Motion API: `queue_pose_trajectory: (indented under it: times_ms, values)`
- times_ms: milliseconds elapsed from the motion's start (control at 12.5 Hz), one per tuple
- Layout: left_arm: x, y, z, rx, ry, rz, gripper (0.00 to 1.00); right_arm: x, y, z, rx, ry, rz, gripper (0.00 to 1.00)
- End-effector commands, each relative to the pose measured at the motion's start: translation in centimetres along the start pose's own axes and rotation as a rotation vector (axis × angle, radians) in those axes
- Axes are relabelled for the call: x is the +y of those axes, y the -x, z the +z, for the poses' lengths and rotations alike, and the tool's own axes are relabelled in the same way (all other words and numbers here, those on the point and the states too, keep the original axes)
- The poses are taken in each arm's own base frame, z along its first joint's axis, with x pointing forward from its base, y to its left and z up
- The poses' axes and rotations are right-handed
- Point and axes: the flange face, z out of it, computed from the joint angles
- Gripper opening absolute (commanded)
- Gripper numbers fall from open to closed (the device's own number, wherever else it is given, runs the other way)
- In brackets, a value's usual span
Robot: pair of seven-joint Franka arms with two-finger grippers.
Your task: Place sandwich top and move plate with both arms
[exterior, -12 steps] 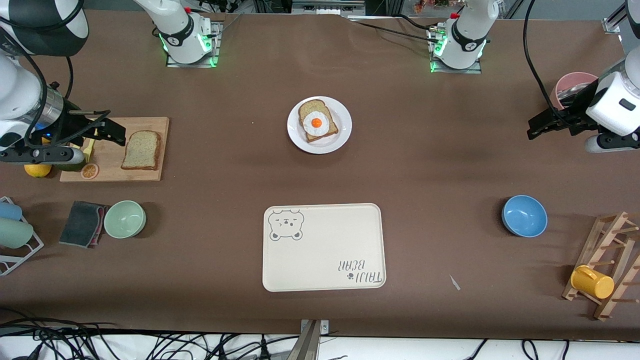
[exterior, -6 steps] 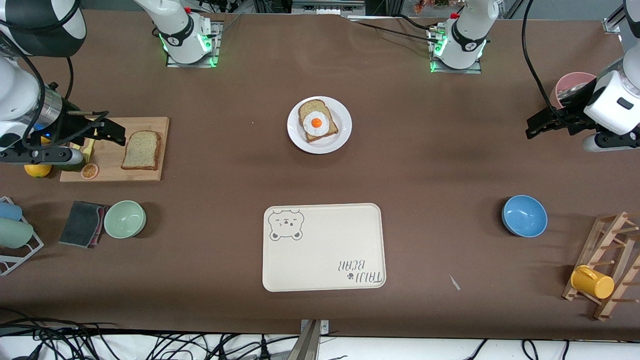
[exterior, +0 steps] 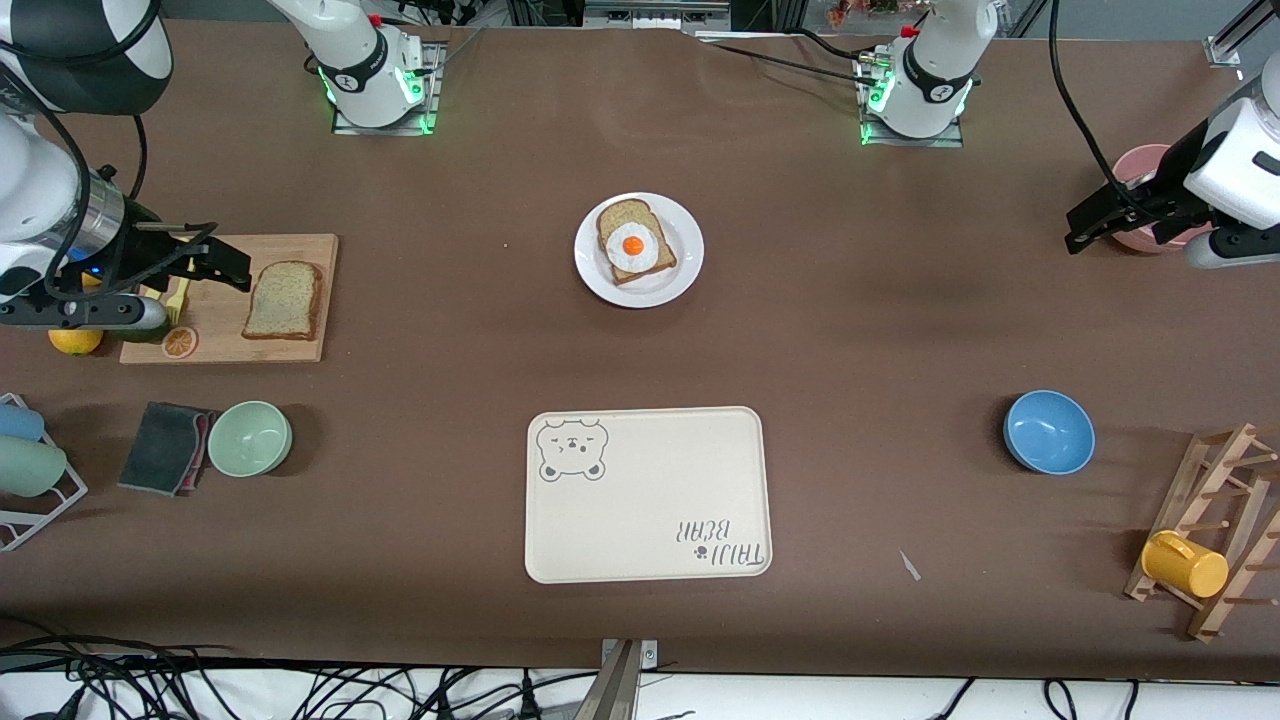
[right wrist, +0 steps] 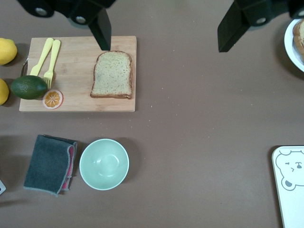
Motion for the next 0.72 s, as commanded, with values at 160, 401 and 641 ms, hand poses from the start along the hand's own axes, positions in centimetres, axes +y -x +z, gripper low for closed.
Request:
queue_pose_trajectory:
  times_ms: [160,401,641]
  values:
    - [-1.2,1.2,0.9,0.011,-0.024,-0.018,1.00,0.0,0.1,-0.4,0.002,0.018,0.003,0.99]
    - [-1.9,0.9,0.9,0.018,-0.014,-0.021,1.00,-0.3,0.2,0.6,-0.008,0.020,-0.002,0.99]
    - [-2.1,0.7,0.9,0.021,0.000,-0.021,1.00,-0.6,0.8,3.0,-0.023,0.025,-0.008,0.98]
